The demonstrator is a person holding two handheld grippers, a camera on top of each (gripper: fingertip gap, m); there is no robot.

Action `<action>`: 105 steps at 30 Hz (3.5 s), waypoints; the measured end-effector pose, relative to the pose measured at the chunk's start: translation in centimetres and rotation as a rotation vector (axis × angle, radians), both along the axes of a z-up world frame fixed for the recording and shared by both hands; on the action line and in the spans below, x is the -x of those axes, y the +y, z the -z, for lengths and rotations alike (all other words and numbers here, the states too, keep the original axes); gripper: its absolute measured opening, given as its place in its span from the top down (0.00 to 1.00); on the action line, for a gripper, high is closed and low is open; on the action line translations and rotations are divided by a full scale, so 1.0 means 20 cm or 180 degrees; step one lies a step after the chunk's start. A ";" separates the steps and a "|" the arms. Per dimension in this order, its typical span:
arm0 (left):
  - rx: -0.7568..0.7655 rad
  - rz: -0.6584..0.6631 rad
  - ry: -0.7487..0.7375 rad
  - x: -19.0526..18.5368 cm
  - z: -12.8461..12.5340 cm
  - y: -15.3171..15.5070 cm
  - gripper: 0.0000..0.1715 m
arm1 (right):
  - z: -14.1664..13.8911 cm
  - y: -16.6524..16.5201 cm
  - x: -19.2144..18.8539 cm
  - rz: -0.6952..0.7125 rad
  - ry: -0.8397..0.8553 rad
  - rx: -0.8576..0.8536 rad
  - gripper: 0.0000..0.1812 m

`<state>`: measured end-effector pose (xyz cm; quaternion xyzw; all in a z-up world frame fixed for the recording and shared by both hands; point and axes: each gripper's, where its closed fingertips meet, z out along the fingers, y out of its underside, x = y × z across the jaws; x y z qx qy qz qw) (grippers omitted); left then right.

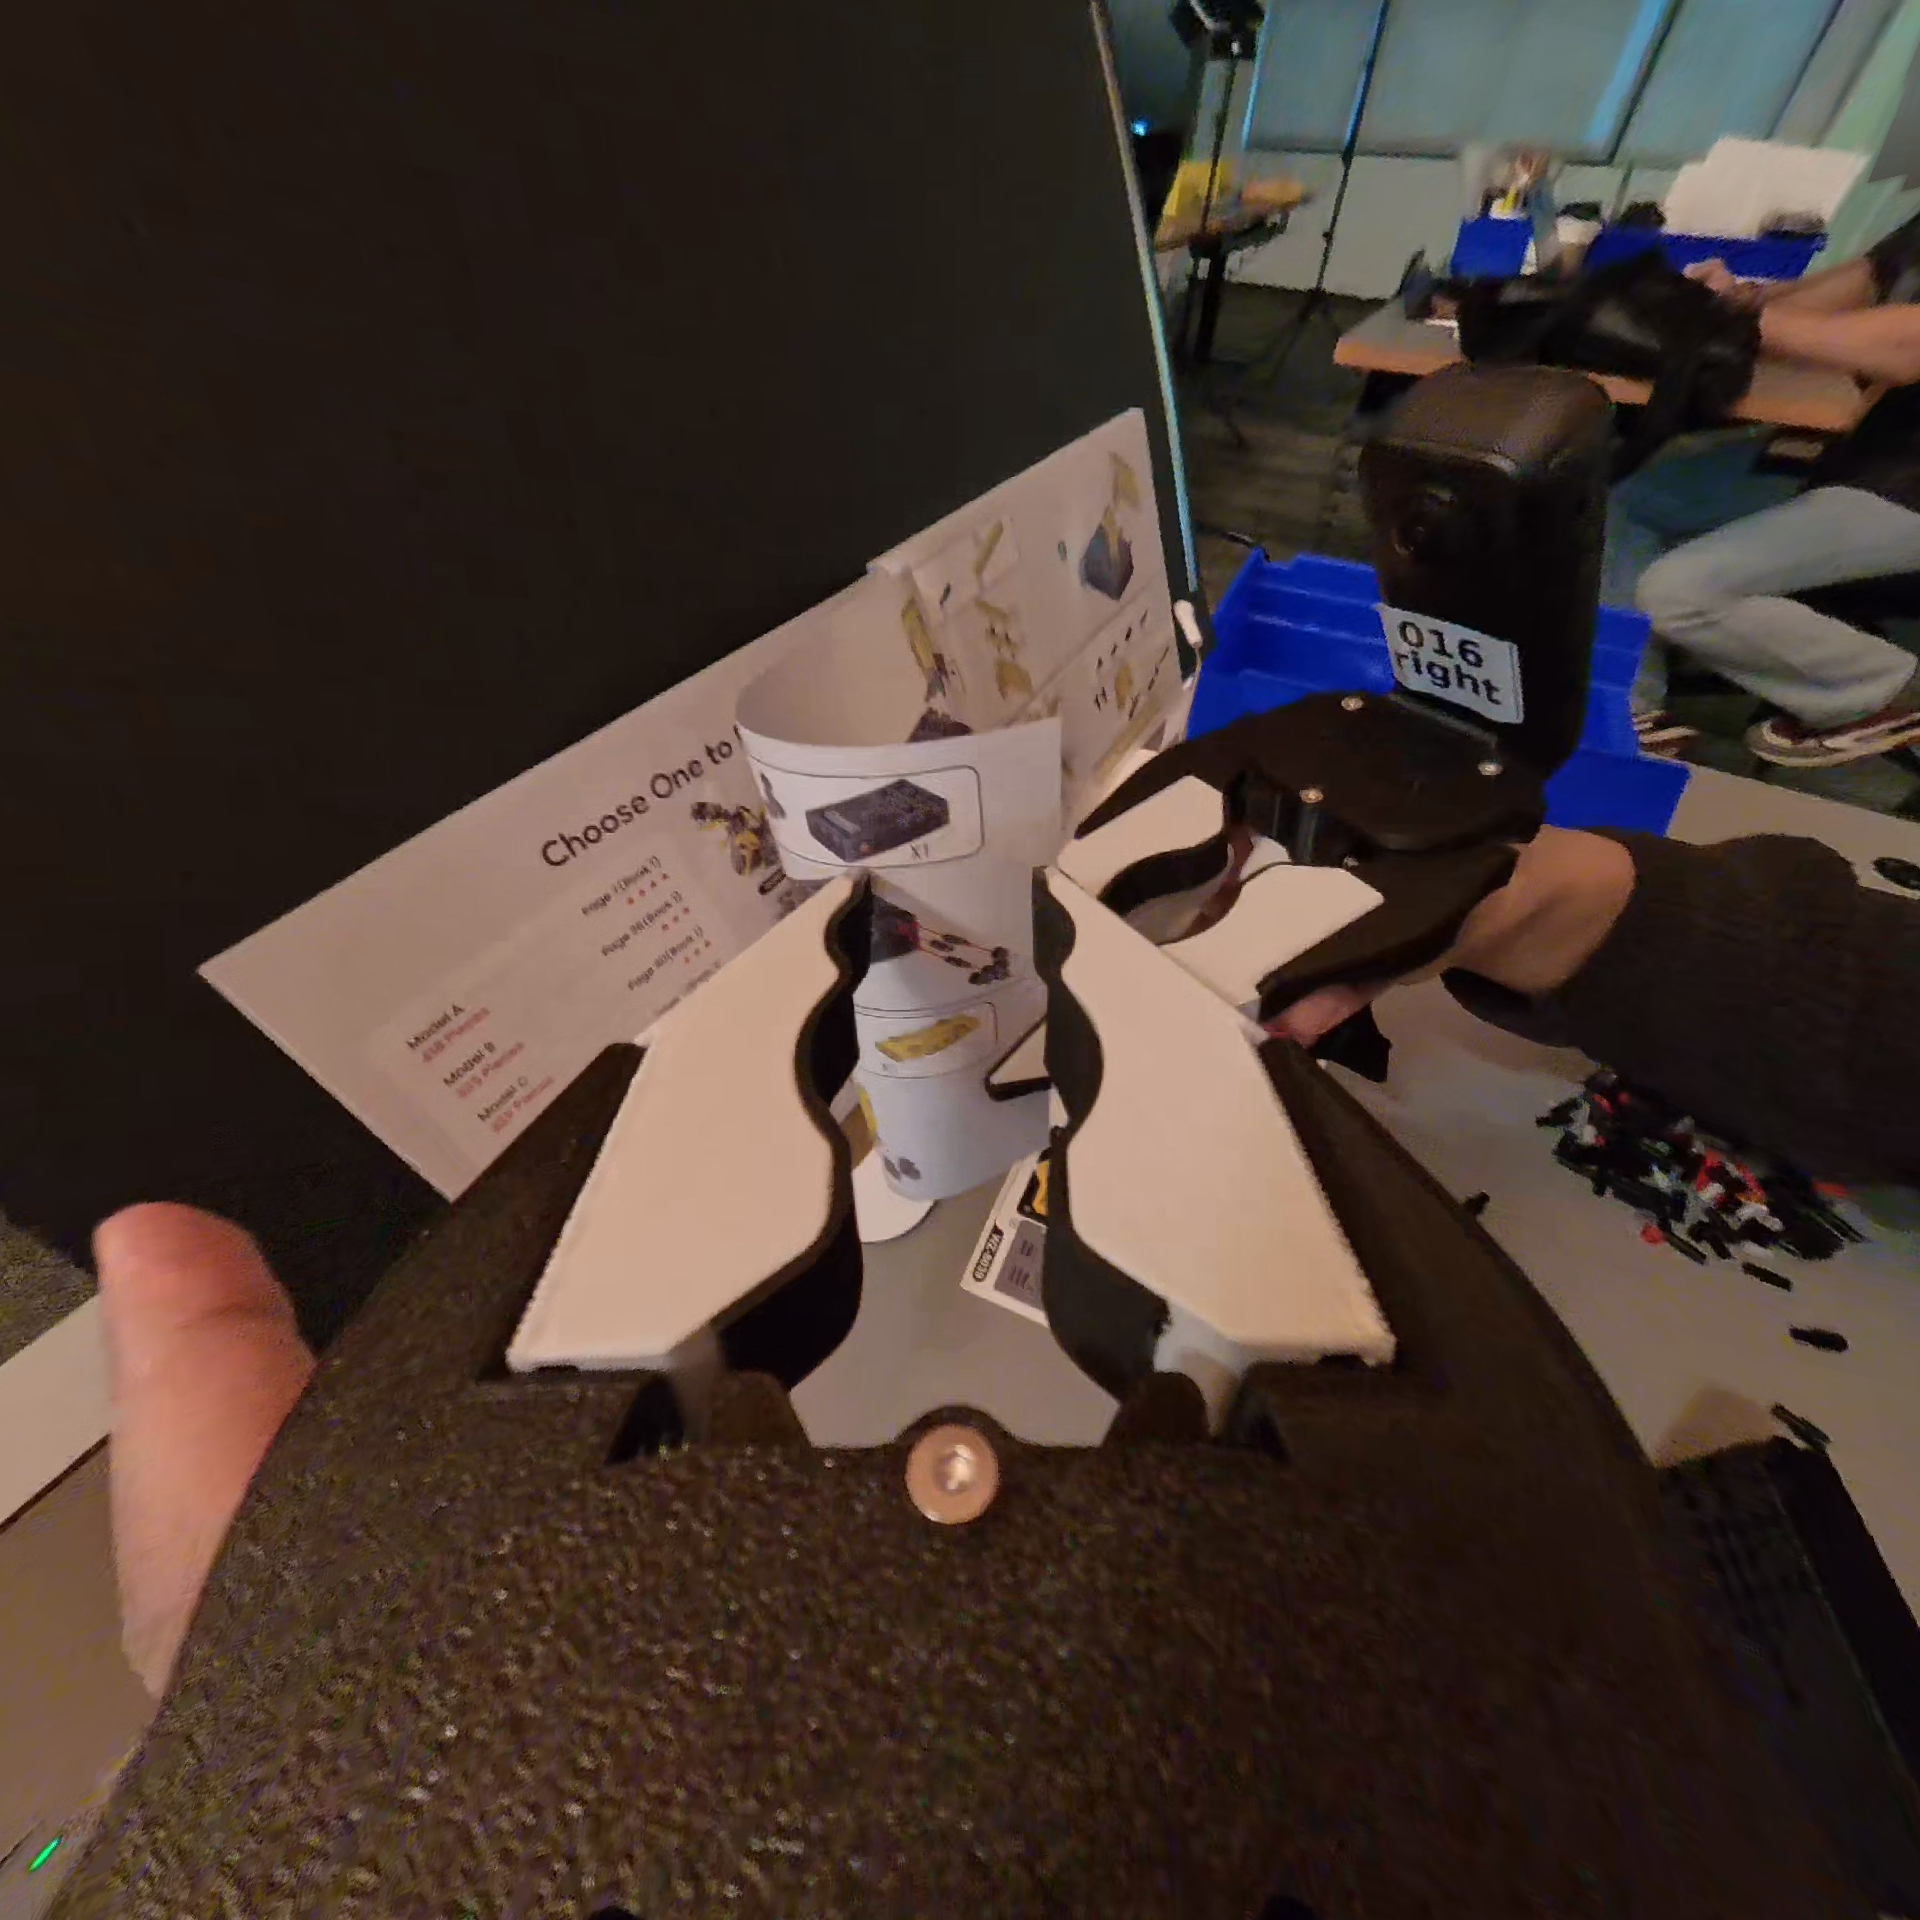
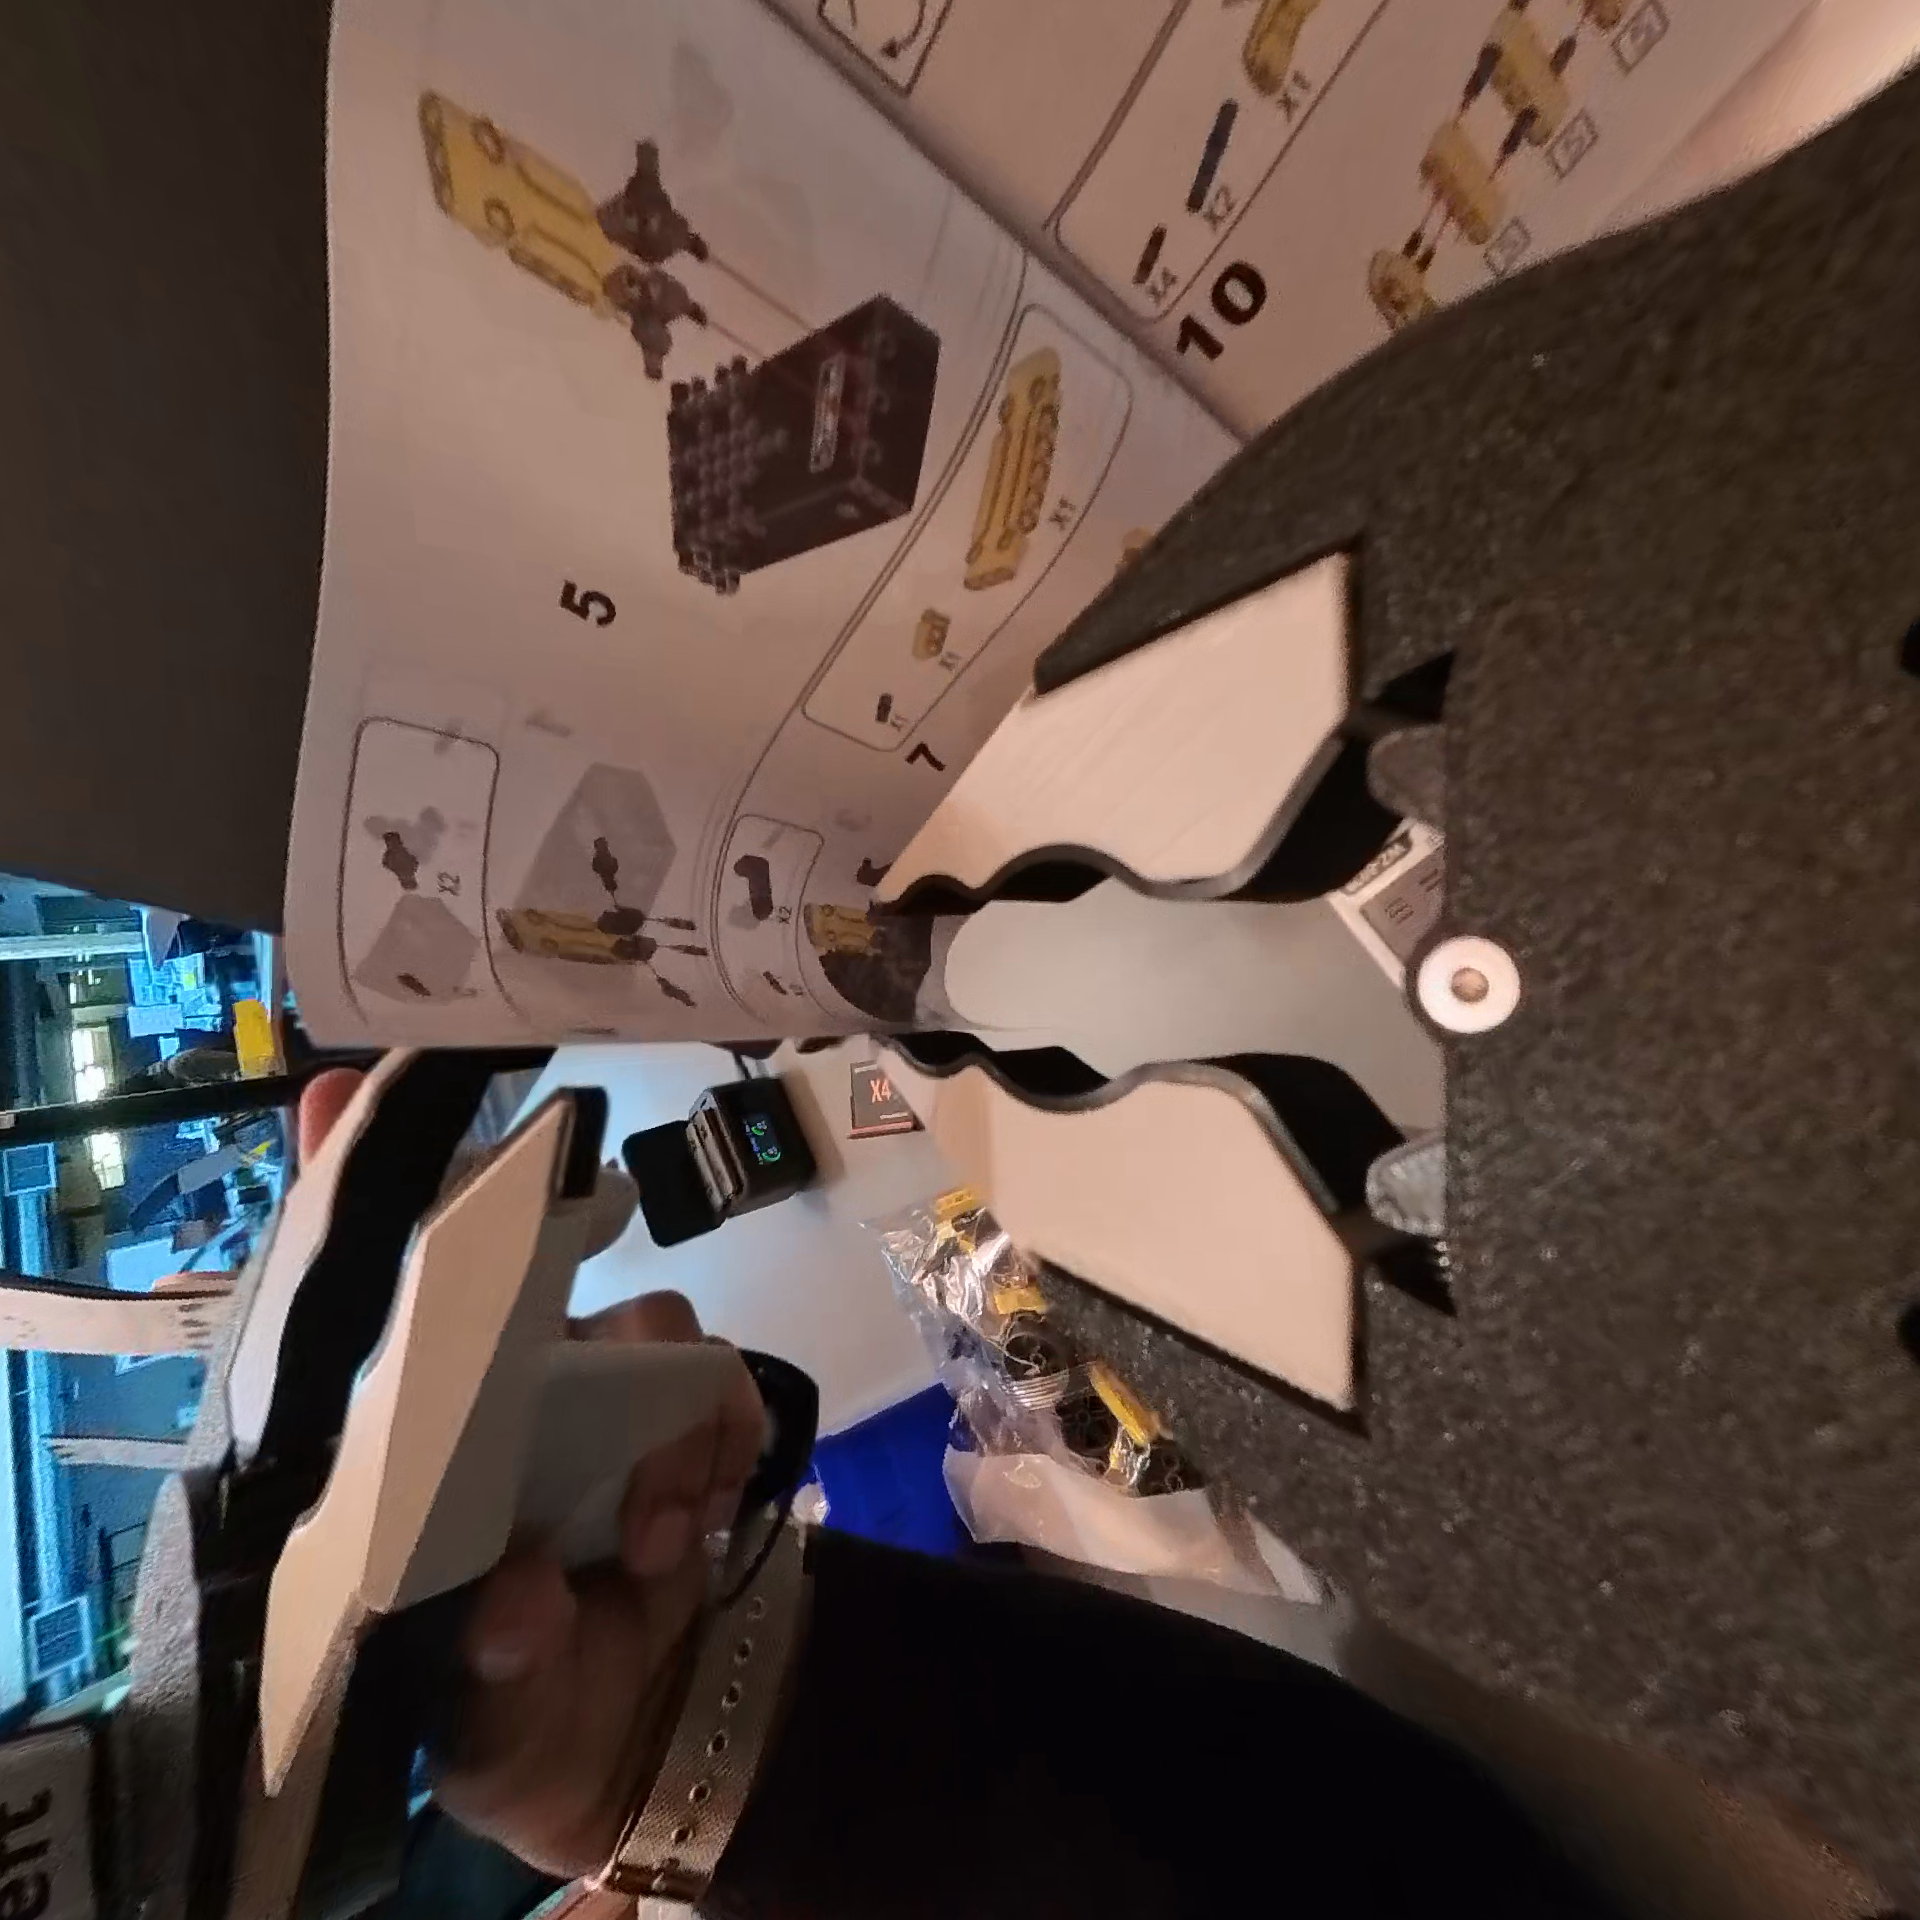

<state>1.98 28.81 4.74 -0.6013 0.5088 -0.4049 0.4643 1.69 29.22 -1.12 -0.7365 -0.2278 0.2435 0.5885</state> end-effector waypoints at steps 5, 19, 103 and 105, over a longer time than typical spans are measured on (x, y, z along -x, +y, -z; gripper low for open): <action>-0.0081 0.0185 0.0073 -0.02 0.02 -0.06 0.82 | 0.05 0.01 0.06 0.0024 -0.0321 -0.0058 0.88; 0.0106 -0.0437 0.0352 0.02 0.14 0.16 0.81 | -0.04 -0.16 0.10 -0.0185 -0.1323 -0.0281 0.88; 0.0521 -0.1234 -0.0280 -0.02 0.27 0.20 0.96 | -0.39 0.39 -0.19 0.0846 -0.3936 -0.1125 1.00; 0.0423 -0.1279 -0.0202 -0.02 0.27 0.20 0.96 | -0.33 0.38 -0.12 0.0624 -0.4034 -0.1141 1.00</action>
